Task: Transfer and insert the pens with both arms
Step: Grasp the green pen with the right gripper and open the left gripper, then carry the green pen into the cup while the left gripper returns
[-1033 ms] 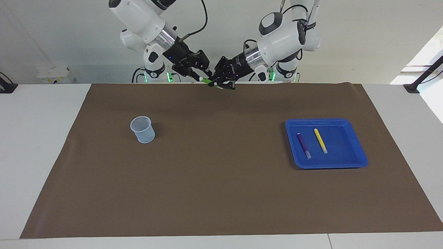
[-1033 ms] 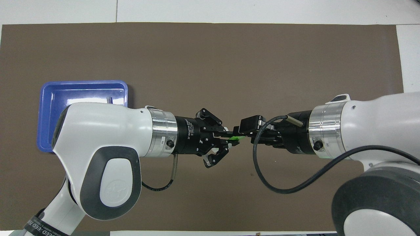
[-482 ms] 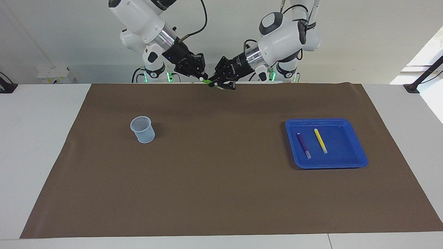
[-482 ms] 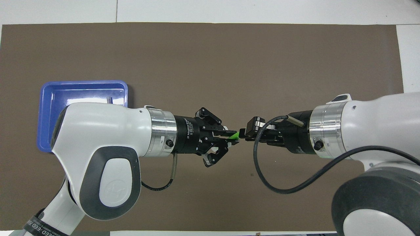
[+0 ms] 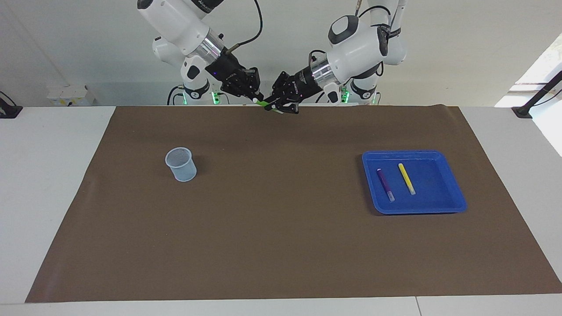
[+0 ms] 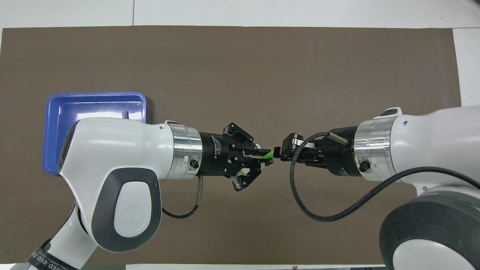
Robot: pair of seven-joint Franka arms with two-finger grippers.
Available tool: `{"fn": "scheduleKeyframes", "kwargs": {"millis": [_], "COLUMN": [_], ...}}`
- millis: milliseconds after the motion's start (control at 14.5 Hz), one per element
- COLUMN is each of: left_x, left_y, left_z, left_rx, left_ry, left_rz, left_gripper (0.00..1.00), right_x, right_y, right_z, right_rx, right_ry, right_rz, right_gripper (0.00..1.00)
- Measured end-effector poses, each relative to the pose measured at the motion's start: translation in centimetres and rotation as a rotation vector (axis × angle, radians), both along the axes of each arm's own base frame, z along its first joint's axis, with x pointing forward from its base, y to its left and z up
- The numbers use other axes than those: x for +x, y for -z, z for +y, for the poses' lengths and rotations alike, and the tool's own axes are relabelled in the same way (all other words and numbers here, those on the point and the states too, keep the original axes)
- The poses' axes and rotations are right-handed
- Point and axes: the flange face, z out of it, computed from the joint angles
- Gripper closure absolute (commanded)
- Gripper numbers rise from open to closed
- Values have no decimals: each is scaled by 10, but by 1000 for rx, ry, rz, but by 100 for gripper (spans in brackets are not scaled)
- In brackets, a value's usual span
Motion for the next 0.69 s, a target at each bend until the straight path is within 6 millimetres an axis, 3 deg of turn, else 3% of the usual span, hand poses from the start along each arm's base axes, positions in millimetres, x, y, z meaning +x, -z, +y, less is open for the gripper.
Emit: {"fn": "scheduleKeyframes", "kwargs": {"millis": [413, 688], "left_x": [-2, 8], "left_y": [-3, -3], "left_z": [-1, 10], "left_rx": [-4, -4], "left_ry": [-5, -36], "left_rz": [-6, -5], "left_gripper": [0, 0], "right_x": [2, 5], "right_y": [1, -11], "right_z": [-14, -28], "right_rx": [-51, -172], "right_ry": [-67, -157], "right_rz": [-33, -67], "right_gripper": [100, 100]}}
